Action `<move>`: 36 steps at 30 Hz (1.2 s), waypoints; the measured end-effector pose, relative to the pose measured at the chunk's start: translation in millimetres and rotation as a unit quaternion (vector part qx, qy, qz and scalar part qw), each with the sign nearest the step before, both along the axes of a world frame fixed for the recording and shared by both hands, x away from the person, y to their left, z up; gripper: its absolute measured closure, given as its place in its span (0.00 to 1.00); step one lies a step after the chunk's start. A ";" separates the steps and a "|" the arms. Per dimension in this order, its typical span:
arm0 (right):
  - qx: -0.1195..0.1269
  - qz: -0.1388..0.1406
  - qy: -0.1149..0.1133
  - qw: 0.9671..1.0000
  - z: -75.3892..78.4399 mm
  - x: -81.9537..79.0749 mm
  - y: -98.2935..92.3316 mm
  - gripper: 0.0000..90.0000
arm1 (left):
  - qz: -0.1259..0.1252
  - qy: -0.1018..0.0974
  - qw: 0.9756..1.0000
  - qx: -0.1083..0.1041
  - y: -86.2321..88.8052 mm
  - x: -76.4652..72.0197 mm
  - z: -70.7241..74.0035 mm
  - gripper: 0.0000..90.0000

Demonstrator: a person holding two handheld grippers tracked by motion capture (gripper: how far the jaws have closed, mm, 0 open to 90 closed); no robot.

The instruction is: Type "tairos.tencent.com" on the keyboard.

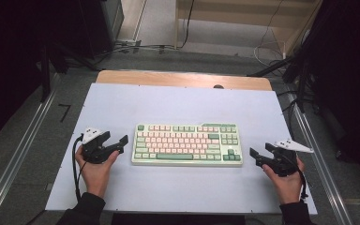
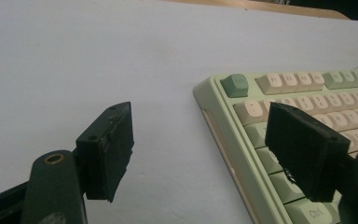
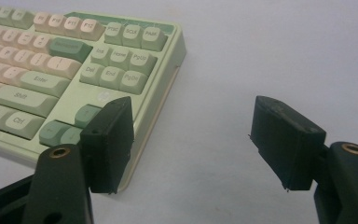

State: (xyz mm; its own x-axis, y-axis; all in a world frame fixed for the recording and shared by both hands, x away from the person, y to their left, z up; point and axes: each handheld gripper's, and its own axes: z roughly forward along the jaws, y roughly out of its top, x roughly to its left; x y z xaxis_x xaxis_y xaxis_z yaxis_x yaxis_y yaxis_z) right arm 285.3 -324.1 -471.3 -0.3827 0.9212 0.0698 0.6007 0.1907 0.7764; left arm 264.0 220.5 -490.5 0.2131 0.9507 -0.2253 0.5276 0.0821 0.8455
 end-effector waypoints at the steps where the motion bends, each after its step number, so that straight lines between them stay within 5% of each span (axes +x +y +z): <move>1: 0.002 0.000 0.001 1.000 0.1 0.1 0.6 0.31 | -0.001 0.000 1.000 -0.001 -0.7 0.3 -0.1 0.27; 17: 0.011 0.058 0.001 0.998 5.8 9.6 35.1 0.38 | -0.031 -0.010 0.999 0.011 -26.7 7.4 7.1 0.33; 36: 0.016 0.130 0.001 0.991 8.4 25.0 88.1 0.59 | -0.057 -0.008 0.998 0.007 -47.2 20.0 9.0 0.46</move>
State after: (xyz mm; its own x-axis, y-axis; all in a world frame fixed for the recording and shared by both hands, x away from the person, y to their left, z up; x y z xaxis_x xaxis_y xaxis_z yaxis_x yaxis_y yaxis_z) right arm 310.4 -236.0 -462.9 -0.6069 0.7887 0.0988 0.5366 0.3149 0.7829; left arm 284.0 173.3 -481.5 0.3231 0.9235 -0.2070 0.5184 0.0103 0.8551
